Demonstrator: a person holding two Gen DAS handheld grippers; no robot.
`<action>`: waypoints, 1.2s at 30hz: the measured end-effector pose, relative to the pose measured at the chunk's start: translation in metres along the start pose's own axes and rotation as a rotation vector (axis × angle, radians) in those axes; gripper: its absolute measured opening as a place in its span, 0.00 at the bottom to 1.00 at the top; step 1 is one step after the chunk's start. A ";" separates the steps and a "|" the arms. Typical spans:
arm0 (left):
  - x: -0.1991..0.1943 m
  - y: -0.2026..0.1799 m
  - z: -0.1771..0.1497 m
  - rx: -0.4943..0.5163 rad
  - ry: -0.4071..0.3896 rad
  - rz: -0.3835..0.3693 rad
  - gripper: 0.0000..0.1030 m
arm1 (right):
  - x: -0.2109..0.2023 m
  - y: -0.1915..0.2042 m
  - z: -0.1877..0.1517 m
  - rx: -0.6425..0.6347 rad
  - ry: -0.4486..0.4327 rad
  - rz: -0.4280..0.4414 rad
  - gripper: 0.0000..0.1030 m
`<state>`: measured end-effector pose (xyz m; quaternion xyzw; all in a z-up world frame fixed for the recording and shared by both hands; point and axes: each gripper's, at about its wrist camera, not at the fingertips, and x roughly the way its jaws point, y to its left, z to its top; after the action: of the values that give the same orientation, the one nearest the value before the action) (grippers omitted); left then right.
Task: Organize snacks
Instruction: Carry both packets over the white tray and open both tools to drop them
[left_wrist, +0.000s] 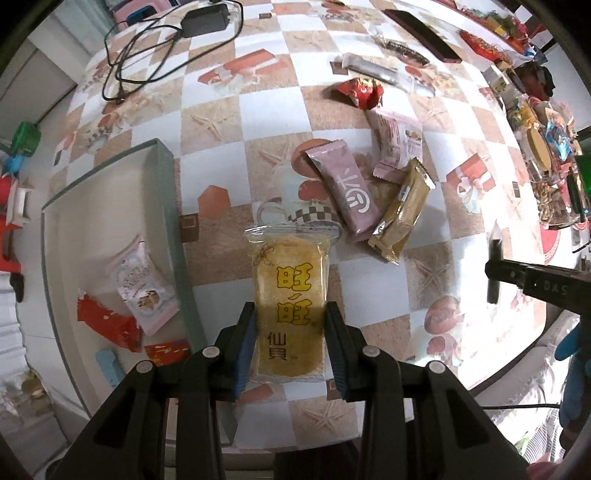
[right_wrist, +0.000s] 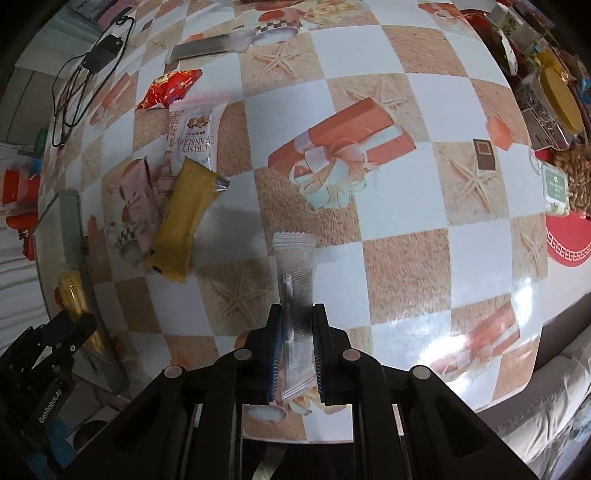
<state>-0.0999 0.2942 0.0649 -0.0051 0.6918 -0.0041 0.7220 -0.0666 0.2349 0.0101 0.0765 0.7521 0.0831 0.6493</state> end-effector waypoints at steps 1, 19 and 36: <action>-0.001 0.002 -0.001 -0.003 -0.005 -0.001 0.38 | -0.003 -0.001 0.000 0.002 -0.002 0.003 0.16; -0.039 0.056 -0.010 -0.115 -0.106 -0.015 0.38 | -0.018 0.063 0.040 -0.167 -0.063 0.023 0.16; -0.050 0.137 -0.036 -0.278 -0.141 0.006 0.38 | -0.011 0.169 0.041 -0.377 -0.059 0.025 0.16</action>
<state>-0.1385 0.4321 0.1112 -0.1031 0.6334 0.0942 0.7612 -0.0229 0.3980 0.0524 -0.0347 0.7027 0.2283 0.6729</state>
